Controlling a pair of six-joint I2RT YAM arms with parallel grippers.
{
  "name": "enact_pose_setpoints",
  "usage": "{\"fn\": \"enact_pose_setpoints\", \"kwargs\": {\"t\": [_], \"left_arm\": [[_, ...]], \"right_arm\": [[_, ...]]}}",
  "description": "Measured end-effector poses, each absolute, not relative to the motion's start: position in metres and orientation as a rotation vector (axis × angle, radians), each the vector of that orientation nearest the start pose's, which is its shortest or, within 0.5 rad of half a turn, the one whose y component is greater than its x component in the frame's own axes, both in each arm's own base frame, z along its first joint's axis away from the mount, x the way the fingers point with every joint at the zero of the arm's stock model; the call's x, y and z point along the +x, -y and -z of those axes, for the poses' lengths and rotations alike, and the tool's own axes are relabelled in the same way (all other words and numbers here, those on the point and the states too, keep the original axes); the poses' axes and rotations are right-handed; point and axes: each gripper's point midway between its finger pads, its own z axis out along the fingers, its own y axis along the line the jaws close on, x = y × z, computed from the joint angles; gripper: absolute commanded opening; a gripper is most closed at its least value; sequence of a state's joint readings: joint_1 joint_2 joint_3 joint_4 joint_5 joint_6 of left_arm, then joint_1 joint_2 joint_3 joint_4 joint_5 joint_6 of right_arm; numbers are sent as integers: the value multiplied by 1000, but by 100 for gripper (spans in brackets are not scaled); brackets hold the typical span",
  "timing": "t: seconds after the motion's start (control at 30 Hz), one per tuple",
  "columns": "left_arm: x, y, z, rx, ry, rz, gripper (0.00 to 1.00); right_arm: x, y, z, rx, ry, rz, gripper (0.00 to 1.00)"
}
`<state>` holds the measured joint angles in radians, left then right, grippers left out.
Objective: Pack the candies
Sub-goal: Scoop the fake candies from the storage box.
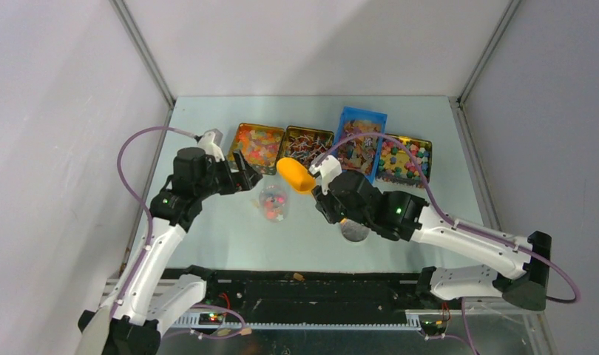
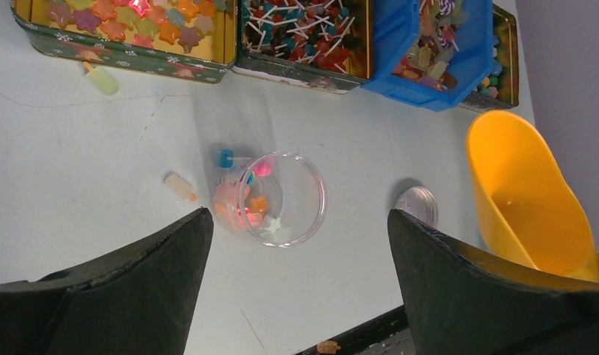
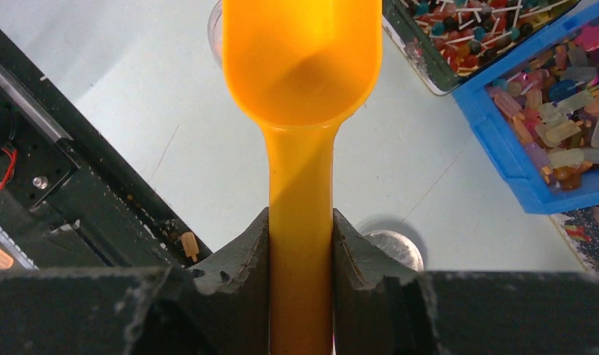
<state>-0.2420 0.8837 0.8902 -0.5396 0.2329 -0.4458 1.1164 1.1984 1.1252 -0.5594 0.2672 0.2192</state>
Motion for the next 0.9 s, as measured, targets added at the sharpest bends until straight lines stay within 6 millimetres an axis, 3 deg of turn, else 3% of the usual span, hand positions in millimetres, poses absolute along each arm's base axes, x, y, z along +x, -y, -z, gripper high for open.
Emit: {"fn": "enact_pose_setpoints", "kwargs": {"t": [0.3, 0.53, 0.9], "left_arm": [[265, 120, -224, -81, -2154, 640, 95], [267, 117, -218, -66, -2174, 614, 95], [265, 99, -196, -20, -2250, 463, 95]], "right_arm": [[214, -281, -225, -682, -2111, -506, 0], [243, -258, -207, -561, -2220, -461, 0], [268, -186, -181, -288, -2424, -305, 0]]}}
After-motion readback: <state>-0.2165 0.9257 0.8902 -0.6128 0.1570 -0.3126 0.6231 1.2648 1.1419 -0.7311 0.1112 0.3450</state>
